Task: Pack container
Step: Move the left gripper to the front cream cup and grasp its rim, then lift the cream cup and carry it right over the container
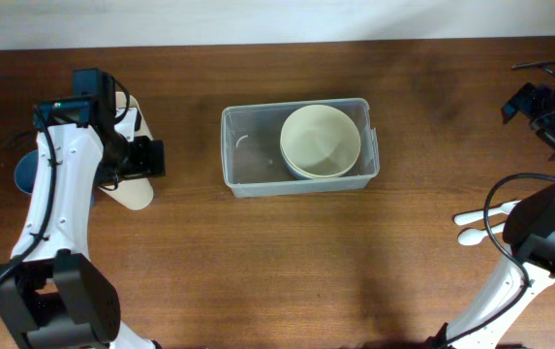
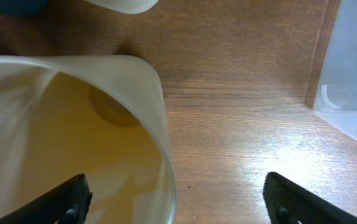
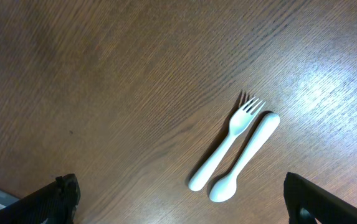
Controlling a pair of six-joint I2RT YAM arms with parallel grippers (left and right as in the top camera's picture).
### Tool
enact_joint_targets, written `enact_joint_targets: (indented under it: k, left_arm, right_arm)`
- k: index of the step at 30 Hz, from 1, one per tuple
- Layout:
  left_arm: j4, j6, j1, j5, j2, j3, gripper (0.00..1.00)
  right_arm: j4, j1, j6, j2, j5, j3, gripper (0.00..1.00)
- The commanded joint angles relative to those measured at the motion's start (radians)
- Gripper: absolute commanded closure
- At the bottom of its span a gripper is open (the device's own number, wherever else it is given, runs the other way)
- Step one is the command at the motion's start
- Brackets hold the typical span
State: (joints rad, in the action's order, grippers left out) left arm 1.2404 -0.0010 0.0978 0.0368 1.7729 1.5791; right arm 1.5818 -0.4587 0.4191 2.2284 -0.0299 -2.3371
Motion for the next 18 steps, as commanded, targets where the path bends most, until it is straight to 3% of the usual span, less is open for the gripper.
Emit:
enact_joint_targets:
  k: [1, 7, 18]
  left_arm:
    - [0.011, -0.006, 0.003, 0.007, 0.002, 0.007, 0.18]
    - [0.018, -0.006, 0.003, 0.007, 0.006, 0.006, 0.57]
    - [0.029, -0.006, 0.003, 0.007, 0.013, 0.006, 0.82]
  right_arm:
    - [-0.001, -0.006, 0.008, -0.011, -0.016, 0.004, 0.01]
    - [-0.001, -0.006, 0.008, -0.011, -0.016, 0.004, 0.01]
    - [-0.001, -0.006, 0.008, -0.011, -0.016, 0.004, 0.01]
